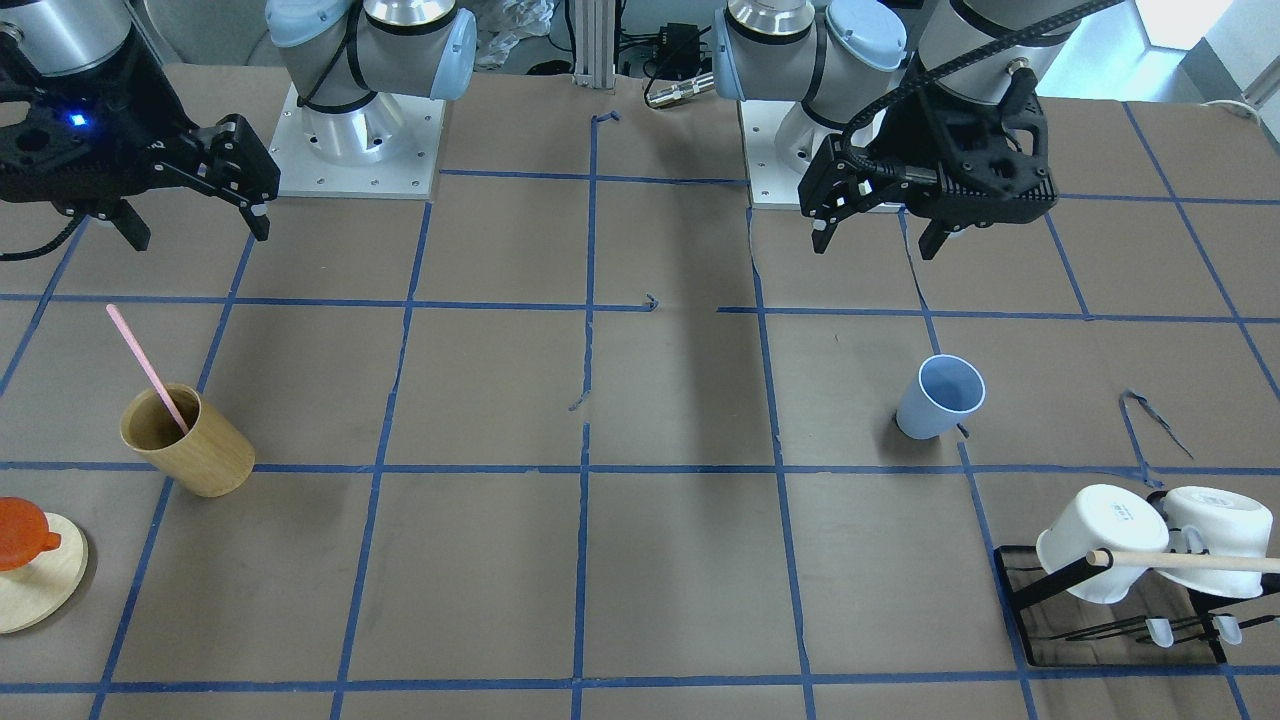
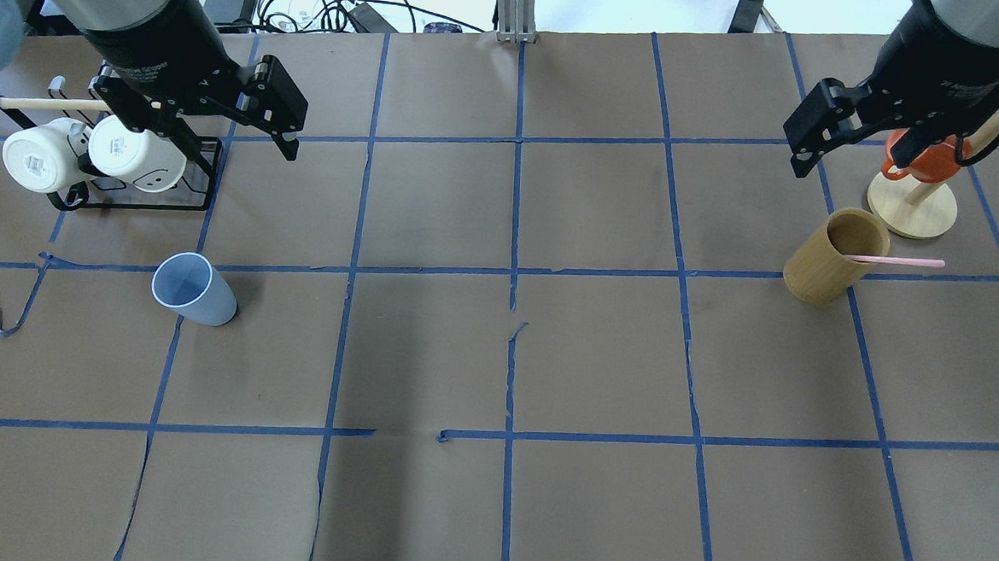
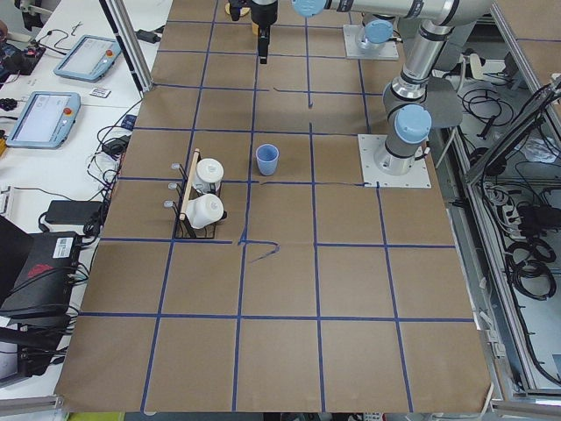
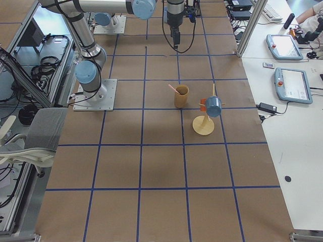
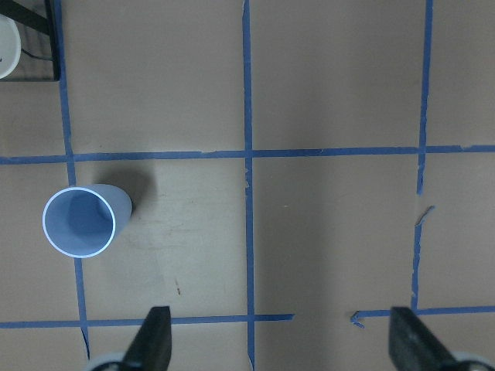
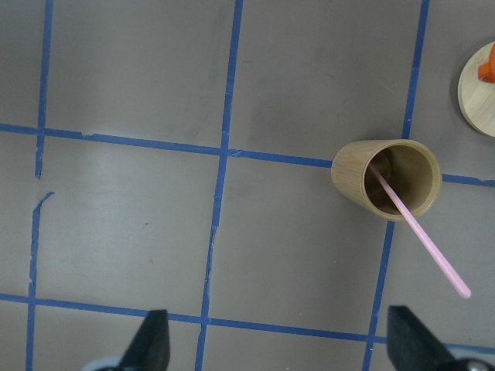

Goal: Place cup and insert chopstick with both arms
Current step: 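Lower the right gripper toward the pink chopstick in the wooden cup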

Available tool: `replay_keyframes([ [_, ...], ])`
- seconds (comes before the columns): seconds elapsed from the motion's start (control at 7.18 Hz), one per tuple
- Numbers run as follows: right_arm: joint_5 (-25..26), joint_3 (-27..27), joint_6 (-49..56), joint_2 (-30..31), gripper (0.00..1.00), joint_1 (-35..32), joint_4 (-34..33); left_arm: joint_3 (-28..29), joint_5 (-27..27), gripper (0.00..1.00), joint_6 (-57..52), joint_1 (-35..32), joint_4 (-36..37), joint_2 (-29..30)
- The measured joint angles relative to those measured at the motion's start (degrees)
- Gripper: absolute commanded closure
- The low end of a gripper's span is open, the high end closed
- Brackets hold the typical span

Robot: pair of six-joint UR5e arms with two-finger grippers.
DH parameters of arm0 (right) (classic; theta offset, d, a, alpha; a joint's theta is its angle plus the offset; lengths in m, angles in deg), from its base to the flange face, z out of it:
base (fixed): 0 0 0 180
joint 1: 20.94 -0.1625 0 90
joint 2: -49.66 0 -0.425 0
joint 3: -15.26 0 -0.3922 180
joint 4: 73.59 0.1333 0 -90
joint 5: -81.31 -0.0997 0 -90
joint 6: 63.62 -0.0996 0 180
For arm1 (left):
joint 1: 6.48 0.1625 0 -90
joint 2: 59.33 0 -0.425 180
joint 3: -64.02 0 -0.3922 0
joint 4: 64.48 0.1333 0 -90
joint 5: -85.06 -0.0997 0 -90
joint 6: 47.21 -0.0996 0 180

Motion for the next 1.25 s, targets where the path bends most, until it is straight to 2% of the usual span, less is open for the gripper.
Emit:
replay_keyframes([
  [0.84, -0.01, -0.26, 0.16, -0.16, 0.00, 0.20, 0.13, 0.00, 0.08, 0.00, -0.01, 0.01, 0.01, -0.20],
  [1.25, -0.11, -4.46, 1.40, -0.21, 0.00, 2.97, -0.66, 0.00, -0.05, 0.00, -0.01, 0.07, -0.08, -0.26],
])
